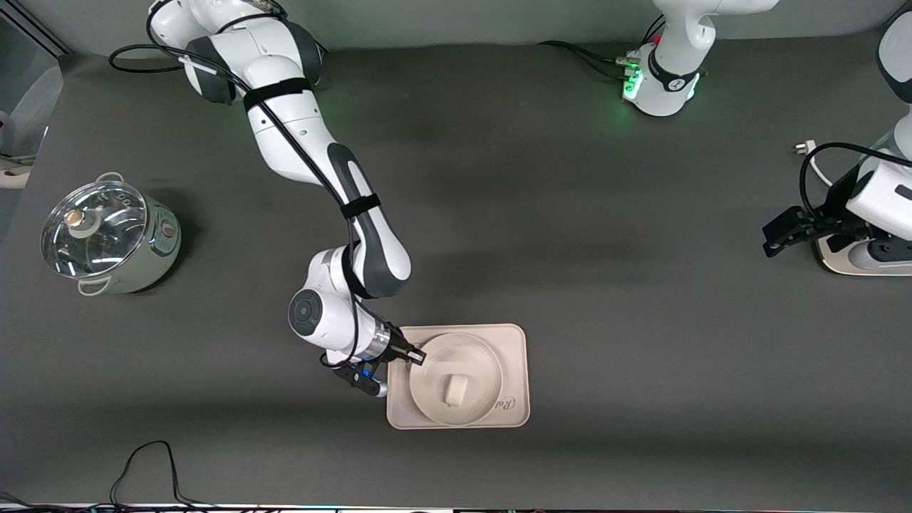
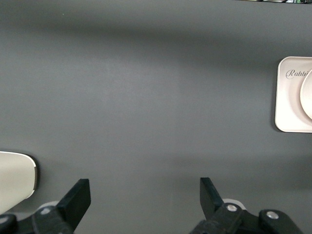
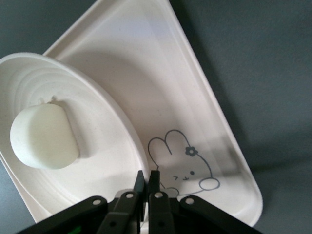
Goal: Place bun in plate and plate on tray
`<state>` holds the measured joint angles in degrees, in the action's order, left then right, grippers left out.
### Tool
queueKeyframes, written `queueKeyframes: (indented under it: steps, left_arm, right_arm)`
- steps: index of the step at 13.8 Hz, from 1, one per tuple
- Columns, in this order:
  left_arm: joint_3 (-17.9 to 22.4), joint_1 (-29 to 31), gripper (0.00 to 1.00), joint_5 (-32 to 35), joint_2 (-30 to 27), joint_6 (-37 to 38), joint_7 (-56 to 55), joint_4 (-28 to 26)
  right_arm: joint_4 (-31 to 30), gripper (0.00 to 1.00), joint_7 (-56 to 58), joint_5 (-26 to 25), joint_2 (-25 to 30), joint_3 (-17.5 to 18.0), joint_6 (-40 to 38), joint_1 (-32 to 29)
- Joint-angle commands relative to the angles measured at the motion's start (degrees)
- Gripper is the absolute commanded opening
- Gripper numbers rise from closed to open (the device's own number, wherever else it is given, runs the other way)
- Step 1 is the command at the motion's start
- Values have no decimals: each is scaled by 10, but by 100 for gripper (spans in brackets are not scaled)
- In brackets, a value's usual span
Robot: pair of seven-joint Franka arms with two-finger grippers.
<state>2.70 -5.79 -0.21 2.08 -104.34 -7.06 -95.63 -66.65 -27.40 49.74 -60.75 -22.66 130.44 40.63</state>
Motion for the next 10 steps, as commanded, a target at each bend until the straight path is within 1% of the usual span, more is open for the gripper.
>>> queueKeyframes:
  steps: [1, 2, 3, 5, 6, 8, 10]
  left_arm:
    - [1, -2, 100, 6, -14, -10, 9, -18]
    - [1, -2, 100, 7, -14, -9, 10, -17]
    - [0, -4, 100, 8, -13, -9, 10, -17]
    - [-1, -5, 100, 11, -11, -8, 10, -11]
    - [-1, -5, 100, 11, -11, -7, 10, -11]
    - [-1, -7, 100, 11, -11, -7, 10, -11]
    - [-1, -7, 100, 12, -11, -4, 10, -11]
  right_arm:
    - [20, 73, -15, 8, -10, 0, 4, -3]
    - [19, 100, -14, 6, -7, -1, 3, -5]
    - [19, 100, -13, 1, -2, -2, 2, -6]
    - [19, 100, -11, -43, 21, -4, -12, -6]
    - [18, 100, -9, -69, 35, -5, -29, -8]
    - [19, 100, -6, -116, 72, -6, -89, -20]
    - [8, 100, 29, -217, 138, -8, -162, -25]
